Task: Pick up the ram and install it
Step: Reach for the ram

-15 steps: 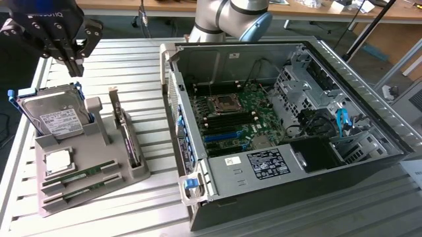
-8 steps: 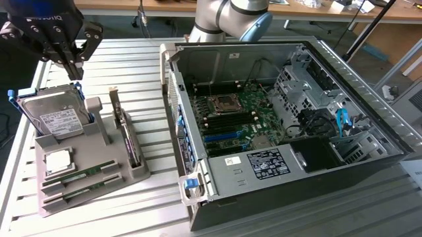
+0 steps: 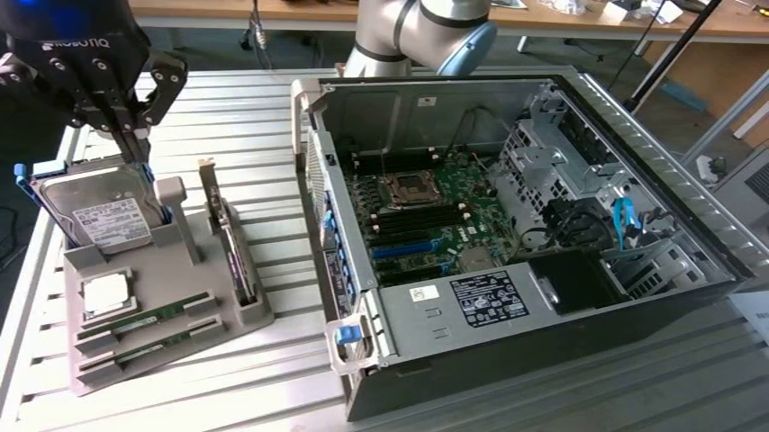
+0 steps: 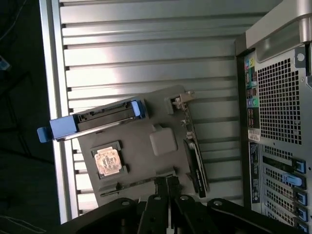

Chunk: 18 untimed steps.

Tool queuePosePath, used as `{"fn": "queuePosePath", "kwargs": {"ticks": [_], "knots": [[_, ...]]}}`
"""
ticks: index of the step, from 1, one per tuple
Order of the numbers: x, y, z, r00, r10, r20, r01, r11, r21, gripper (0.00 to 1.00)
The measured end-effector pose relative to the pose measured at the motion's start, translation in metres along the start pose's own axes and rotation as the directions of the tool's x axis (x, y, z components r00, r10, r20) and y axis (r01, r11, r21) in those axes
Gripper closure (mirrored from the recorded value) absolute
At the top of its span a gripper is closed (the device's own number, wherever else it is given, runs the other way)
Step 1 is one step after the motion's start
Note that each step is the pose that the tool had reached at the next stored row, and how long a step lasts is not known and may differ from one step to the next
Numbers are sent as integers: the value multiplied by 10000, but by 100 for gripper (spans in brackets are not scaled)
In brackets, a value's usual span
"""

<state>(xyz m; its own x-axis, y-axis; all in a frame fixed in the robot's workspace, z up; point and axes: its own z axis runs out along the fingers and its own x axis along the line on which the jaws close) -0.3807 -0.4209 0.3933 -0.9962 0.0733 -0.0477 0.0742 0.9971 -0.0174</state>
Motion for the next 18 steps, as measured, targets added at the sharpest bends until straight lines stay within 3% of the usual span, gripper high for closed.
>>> {"fn": "queuePosePath", "kwargs": {"ticks": [7,10,18], "knots": [[-13,-167,3,10000,-1,0,1,10000,8,85],[-22,-298,6,10000,-1,1,1,10000,18,85],[-36,-486,10,10000,-3,3,3,10000,53,85]]}}
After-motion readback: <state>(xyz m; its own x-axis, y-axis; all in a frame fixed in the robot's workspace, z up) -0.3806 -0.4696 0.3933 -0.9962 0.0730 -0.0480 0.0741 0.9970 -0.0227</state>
